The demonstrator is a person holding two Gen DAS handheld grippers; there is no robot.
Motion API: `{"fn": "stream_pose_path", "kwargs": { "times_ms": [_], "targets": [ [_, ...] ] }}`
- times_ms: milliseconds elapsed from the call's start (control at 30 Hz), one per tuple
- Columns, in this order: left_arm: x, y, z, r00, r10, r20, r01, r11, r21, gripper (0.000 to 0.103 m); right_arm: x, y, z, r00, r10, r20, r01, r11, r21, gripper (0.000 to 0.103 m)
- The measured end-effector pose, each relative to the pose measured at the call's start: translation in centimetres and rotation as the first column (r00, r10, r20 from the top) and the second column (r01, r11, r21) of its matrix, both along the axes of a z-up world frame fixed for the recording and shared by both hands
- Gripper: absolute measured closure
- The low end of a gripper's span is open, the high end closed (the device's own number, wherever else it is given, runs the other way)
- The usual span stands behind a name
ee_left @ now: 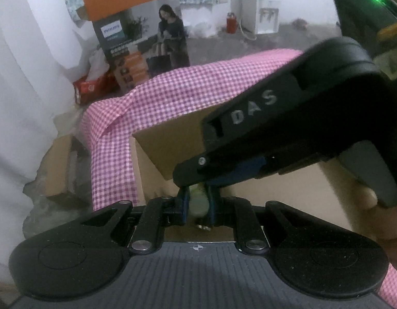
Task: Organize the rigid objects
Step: 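Carry the green battery into the box and release it beside the cylinder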
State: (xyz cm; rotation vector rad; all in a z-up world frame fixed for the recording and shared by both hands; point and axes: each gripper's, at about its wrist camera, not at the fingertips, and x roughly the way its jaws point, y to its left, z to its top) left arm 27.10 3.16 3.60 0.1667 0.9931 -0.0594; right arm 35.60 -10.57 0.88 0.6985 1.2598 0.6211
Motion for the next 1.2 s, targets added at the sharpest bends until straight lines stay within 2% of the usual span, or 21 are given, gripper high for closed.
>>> {"fn": "stream_pose_path", "kwargs": {
  "times_ms": [300,533,633,733,933,1067,1200],
  "targets": [
    [0.0,-0.4,-0.4,1.000,-0.005,-0.003,0.005,1.000,0.015,0.085,2.5,0.6,-2.7,0.999,-0.002,-0.043,0.002,1.000,-0.016,0.068],
    [-1.3,-0.3,1.4,0.998,-0.014,0.053,0.014,1.000,0.000,0.078,1.7,-0.2,-1.8,1.000,-0.011,-0.004,0.011,1.000,-0.020,0.068],
    [-2.4,-0.1,2.7,0.996,-0.014,0.086,0.015,1.000,-0.014,0.075,0.7,-1.0,-0.2,0.999,-0.016,0.029,0.016,1.000,-0.017,0.067],
    [-4.0,0.0,4.0,0.992,-0.013,0.126,0.017,0.999,-0.028,0.068,-0.5,-1.7,1.7,0.997,-0.020,0.075,0.021,1.000,-0.014,0.067],
    [-8.1,0.3,6.8,0.975,-0.002,0.223,0.020,0.997,-0.081,0.047,-4.1,-3.5,6.4,0.979,-0.027,0.203,0.028,1.000,-0.004,0.065],
    [-10.9,0.4,8.3,0.959,0.007,0.282,0.029,0.992,-0.122,0.034,-7.7,-4.9,9.8,0.949,-0.019,0.316,0.027,0.999,-0.023,0.052],
    [-13.9,0.5,9.1,0.943,0.011,0.331,0.047,0.985,-0.167,0.019,-13.3,-7.1,13.3,0.895,-0.014,0.445,0.041,0.998,-0.051,0.033]
  ]
}}
